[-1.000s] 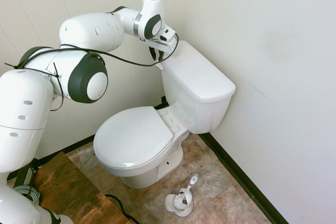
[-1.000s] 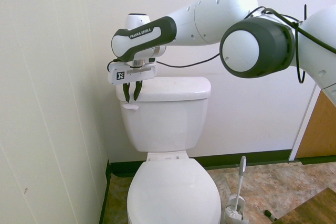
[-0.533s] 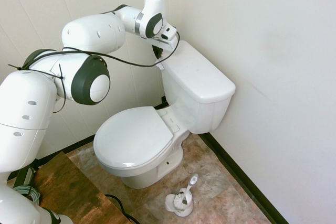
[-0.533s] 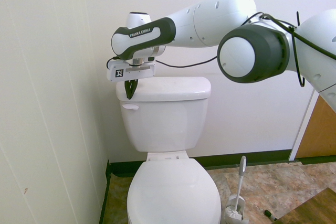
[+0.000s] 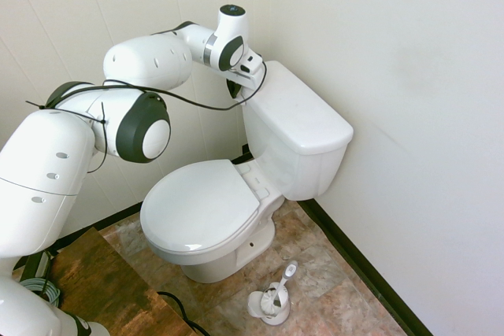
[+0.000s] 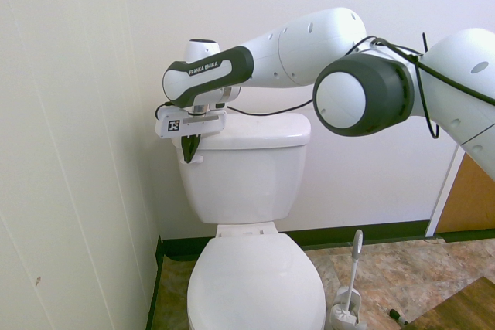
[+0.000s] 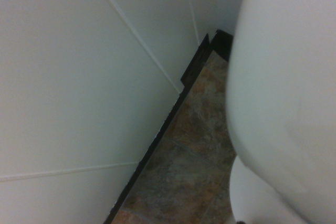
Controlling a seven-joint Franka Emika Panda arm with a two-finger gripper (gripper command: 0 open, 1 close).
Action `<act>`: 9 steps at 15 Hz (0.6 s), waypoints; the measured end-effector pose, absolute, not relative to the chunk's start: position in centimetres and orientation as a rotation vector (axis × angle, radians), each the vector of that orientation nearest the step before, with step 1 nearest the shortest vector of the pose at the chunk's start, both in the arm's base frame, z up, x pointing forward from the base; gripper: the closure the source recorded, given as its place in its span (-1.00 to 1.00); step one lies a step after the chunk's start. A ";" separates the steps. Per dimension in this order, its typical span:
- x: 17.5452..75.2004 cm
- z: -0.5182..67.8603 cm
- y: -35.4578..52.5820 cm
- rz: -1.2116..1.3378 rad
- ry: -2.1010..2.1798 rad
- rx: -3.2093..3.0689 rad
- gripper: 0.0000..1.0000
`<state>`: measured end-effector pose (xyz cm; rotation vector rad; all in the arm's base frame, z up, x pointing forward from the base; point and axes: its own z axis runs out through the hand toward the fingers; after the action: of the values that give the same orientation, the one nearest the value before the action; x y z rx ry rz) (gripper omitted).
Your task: Flush the toilet
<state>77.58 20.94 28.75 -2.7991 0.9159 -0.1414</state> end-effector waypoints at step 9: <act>77.6 30.8 20.4 -0.174 0.948 -2.780 1.00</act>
<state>77.56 20.43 30.80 -2.7797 0.9477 -0.1738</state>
